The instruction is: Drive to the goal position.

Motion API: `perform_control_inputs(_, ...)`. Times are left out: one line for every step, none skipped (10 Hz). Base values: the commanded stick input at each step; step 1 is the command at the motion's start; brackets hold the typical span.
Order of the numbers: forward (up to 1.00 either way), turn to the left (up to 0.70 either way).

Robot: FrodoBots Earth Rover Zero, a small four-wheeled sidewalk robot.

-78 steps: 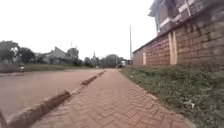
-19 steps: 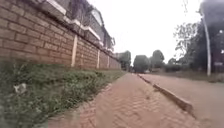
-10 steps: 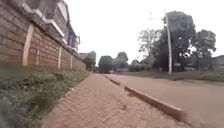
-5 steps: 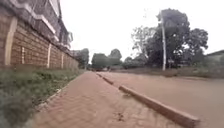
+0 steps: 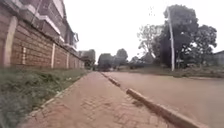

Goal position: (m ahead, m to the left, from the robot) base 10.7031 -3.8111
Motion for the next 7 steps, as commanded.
perform_control_inputs(0.70,0.00)
perform_control_inputs(0.70,0.00)
perform_control_inputs(0.70,0.00)
perform_control_inputs(0.70,0.00)
perform_control_inputs(0.70,0.00)
perform_control_inputs(0.70,-0.03)
perform_control_inputs(0.70,-0.29)
